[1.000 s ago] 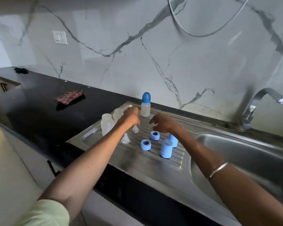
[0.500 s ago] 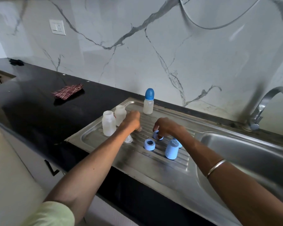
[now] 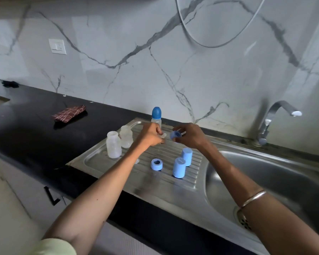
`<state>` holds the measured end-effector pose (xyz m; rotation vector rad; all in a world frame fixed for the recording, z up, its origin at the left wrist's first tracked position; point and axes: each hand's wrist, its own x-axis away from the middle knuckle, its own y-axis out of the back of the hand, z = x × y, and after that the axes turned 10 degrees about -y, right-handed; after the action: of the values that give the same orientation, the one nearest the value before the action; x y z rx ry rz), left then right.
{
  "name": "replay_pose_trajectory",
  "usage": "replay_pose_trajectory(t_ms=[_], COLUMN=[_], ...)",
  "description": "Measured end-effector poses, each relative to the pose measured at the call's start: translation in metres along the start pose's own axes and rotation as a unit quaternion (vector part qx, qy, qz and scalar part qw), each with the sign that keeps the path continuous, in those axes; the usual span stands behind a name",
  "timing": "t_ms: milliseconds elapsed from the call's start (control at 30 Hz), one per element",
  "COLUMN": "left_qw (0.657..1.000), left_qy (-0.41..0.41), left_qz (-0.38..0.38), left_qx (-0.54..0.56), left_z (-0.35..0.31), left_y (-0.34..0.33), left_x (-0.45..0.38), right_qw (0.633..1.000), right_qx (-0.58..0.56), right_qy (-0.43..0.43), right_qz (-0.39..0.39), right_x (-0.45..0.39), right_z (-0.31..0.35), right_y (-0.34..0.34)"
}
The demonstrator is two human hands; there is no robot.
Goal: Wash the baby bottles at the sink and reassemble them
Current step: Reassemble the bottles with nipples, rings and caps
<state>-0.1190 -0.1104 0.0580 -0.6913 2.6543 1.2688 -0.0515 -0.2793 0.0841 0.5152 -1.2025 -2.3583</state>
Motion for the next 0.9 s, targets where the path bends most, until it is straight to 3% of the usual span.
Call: replay_pose_trajectory(t_ms=[300,500,600,900], left_qw=[0.991,0.961,0.956,0.947], left_qy=[-0.060,-0.087,-0.097,-0.104], left_qz=[-0.001,-0.032,-0.057,-0.008], left_qx=[0.118,0.259,0.271,0.304], left_z=[-0.085,-0.137,-0.154,-0.184], left_y=[-0.039,-0.081,-0.101,-0.153], left_x=[0.028,0.044,0.050,0.060], right_qw=[0.991,0.979,0.973,0.951], right_qx=[-0.112,-0.155,-0.165,-0.209], right_qy=[-0.022,-0.044,-0.056,-0.088], right_qz=[-0.073,-0.125,-0.149,-0.209], right_x=[0.059,0.094,0.106,0.124], right_z=[-0.042,-0.090,-0.116,-0.166], right_y=[0.054,0.081,0.088,0.088])
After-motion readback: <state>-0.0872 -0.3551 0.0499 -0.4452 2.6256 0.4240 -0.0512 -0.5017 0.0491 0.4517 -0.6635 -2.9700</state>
